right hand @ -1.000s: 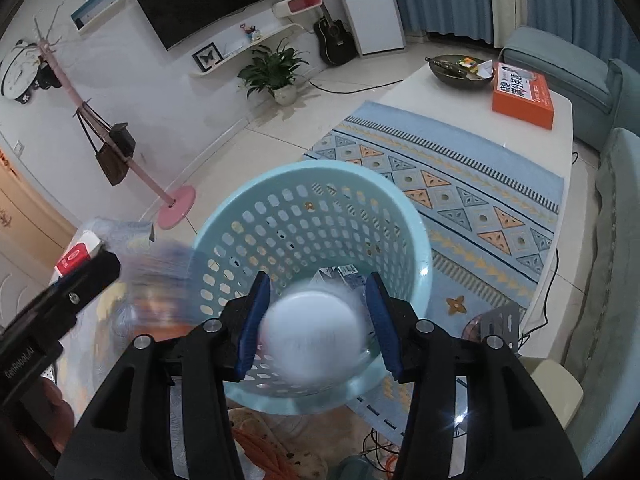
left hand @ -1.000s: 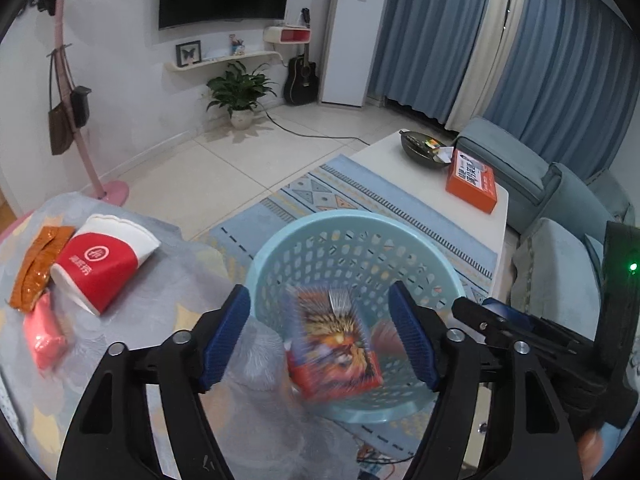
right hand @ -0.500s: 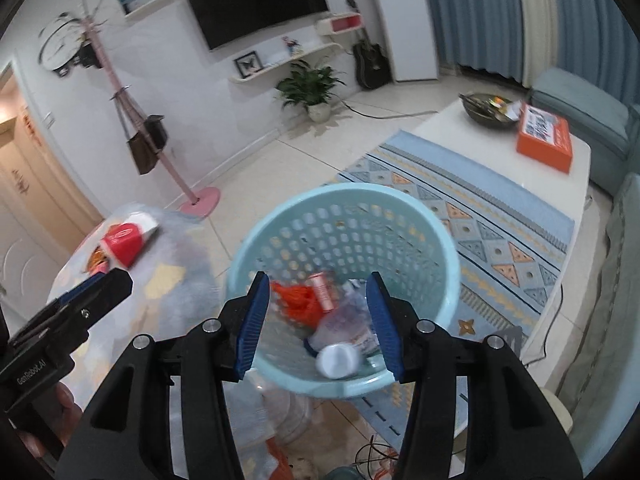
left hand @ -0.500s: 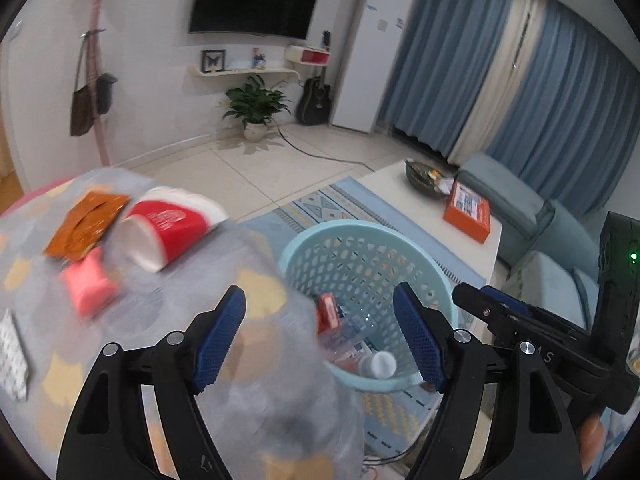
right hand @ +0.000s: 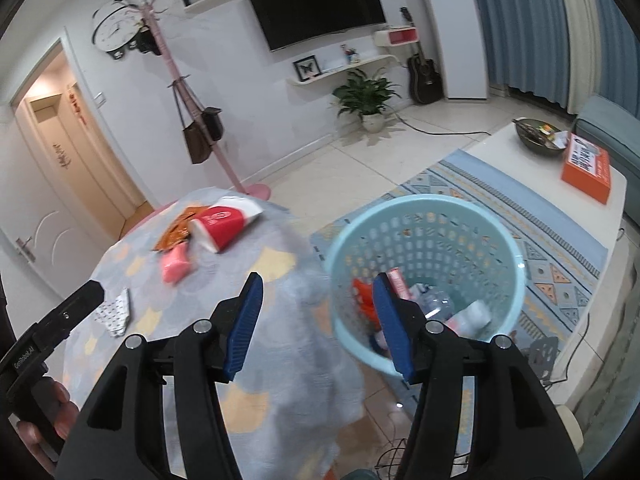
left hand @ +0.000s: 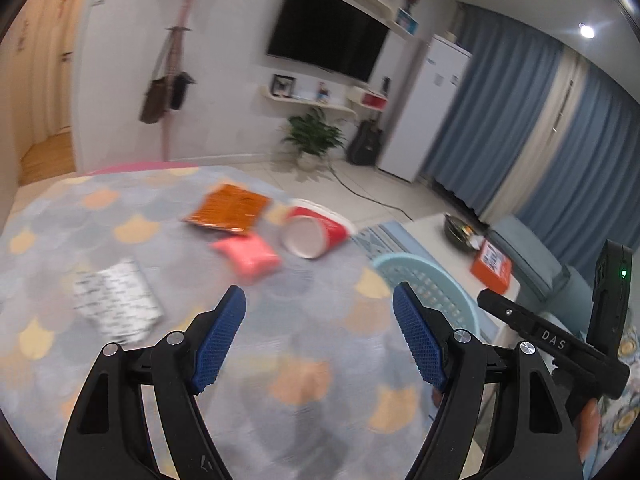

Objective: Collect trash
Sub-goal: 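Grasp the white dotted wrapper with the left tool while the right tool grasps the red paper cup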

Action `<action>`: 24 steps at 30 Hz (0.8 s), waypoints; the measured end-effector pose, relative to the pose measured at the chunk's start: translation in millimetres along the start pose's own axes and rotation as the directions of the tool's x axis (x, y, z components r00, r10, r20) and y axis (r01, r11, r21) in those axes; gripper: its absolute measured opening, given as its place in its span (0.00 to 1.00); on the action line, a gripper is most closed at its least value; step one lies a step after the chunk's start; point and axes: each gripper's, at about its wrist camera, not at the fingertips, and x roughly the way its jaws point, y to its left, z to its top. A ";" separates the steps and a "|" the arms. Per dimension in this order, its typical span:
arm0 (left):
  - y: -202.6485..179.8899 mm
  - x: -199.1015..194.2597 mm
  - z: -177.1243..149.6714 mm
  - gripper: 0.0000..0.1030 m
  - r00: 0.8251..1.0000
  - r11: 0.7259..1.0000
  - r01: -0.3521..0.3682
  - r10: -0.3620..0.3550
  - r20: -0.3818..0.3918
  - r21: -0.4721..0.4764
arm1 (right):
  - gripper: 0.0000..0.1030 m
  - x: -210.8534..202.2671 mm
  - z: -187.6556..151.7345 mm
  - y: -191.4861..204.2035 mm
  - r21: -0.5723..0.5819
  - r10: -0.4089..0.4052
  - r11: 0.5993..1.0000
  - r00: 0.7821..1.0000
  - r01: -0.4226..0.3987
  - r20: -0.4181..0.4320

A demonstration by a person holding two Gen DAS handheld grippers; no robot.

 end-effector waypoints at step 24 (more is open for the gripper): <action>148.7 -4.4 -27.1 0.72 0.969 0.944 -0.243 0.225 -0.103 -0.225 | 0.61 42.9 -2.6 98.9 -0.201 0.056 0.977 0.996 -0.069 -0.067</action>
